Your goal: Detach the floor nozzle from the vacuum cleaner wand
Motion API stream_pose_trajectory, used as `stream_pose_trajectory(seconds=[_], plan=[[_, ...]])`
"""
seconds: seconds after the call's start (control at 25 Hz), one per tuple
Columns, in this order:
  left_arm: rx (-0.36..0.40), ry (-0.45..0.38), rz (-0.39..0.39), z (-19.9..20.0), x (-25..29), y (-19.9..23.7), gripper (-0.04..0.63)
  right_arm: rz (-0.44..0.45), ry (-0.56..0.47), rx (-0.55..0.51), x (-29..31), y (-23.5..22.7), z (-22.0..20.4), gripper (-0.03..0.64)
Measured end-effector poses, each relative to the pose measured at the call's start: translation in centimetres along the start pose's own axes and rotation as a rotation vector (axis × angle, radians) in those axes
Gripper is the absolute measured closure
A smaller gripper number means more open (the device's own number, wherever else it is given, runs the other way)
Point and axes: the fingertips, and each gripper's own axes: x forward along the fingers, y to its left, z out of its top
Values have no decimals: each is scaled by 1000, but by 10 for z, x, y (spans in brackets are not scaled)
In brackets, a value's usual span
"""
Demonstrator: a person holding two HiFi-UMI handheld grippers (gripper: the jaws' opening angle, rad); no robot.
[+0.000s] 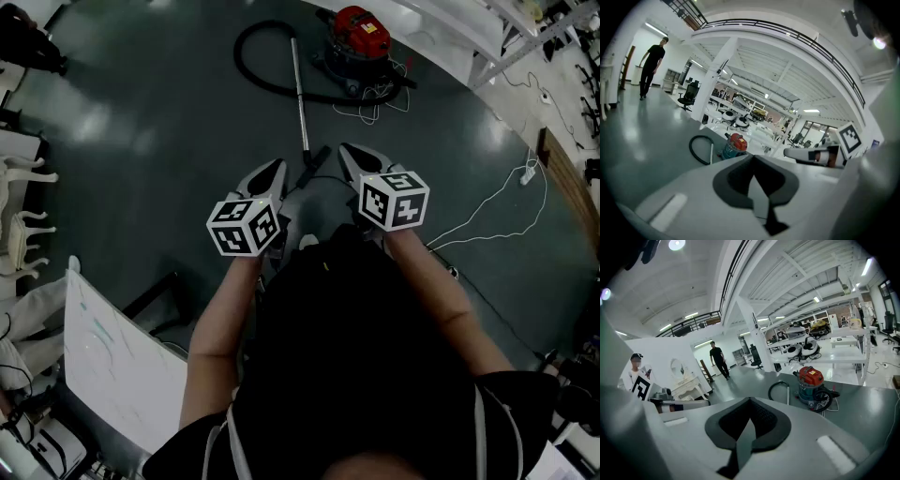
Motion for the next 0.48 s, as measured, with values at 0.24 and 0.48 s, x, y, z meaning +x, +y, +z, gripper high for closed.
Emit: stream_pose_trajectory(seconds=[0.24, 0.48], plan=[[-17, -16, 35, 17, 24, 20, 588, 20, 16, -3, 31, -15, 10, 624], [-42, -24, 67, 37, 62, 32, 588, 53, 40, -1, 63, -43, 30, 624]])
